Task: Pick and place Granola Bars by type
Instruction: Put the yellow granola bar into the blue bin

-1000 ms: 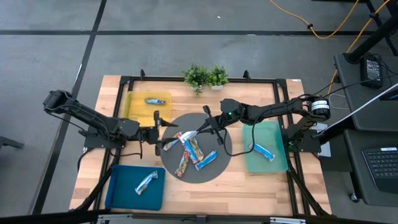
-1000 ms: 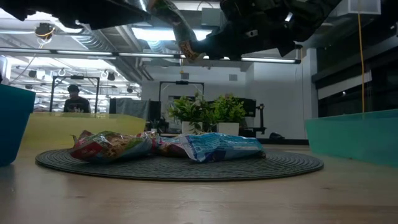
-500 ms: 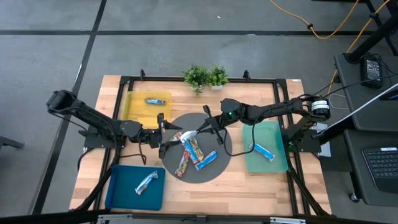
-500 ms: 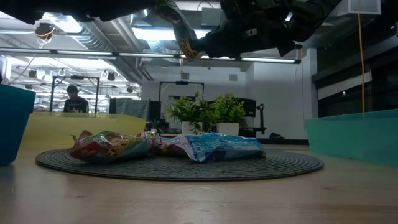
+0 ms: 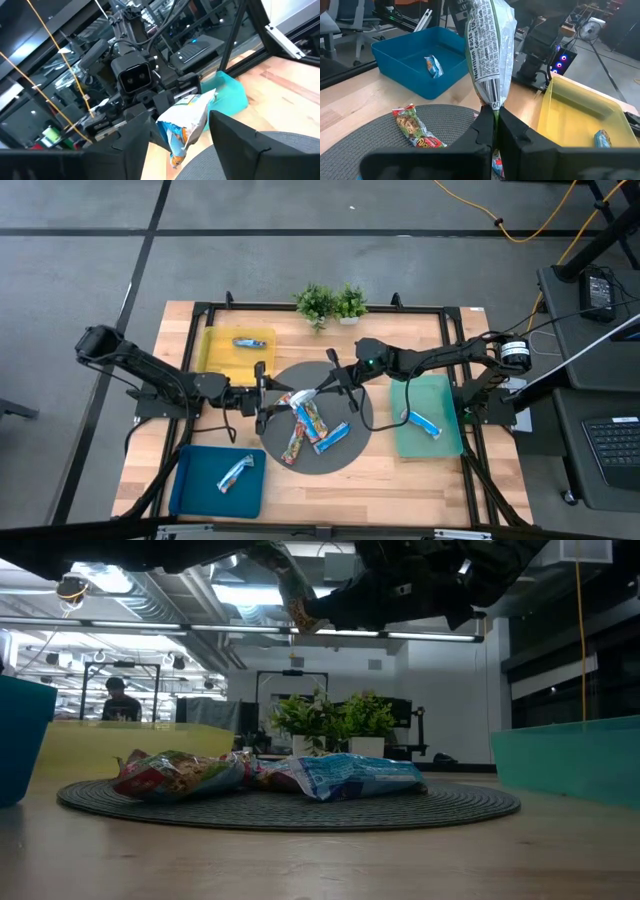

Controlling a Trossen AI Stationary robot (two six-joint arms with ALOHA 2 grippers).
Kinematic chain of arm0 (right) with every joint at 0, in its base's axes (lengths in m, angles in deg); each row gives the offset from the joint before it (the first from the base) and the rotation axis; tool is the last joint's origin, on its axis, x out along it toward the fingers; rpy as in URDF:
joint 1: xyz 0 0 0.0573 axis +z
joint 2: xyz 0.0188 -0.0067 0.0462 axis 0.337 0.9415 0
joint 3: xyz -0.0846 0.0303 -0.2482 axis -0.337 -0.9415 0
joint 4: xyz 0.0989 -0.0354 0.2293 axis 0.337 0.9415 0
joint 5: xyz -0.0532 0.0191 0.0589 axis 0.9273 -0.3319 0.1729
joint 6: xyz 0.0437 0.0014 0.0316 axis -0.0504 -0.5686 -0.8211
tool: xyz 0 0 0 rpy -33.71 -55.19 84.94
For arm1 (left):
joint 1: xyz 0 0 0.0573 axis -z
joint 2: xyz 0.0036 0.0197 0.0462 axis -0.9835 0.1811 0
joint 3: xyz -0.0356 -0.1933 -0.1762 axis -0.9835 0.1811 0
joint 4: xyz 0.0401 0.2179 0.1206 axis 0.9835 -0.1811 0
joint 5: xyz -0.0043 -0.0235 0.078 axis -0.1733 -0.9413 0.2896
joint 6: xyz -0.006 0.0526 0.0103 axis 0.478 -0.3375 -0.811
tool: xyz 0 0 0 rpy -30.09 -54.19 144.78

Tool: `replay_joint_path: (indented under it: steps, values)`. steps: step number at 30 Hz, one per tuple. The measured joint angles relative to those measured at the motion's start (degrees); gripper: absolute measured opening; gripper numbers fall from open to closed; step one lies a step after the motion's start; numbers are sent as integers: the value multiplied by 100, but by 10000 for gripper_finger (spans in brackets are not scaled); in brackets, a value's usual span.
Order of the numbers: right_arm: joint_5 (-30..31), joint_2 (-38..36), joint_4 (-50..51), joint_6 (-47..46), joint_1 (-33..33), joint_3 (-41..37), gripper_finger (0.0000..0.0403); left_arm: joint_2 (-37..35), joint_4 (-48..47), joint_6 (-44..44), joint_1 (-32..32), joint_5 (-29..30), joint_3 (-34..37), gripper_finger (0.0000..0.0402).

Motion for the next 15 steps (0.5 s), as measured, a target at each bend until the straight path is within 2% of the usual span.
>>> replay_joint_path:
  steps: [8, 15]
  values:
    - [0, 0, -46, -90, 0, 0, 16, 0, 15, 103, -199, -369, -30, 168]
    - [0, 0, -46, -90, 0, 0, 16, -3, -2, 111, -204, -414, -166, 134]
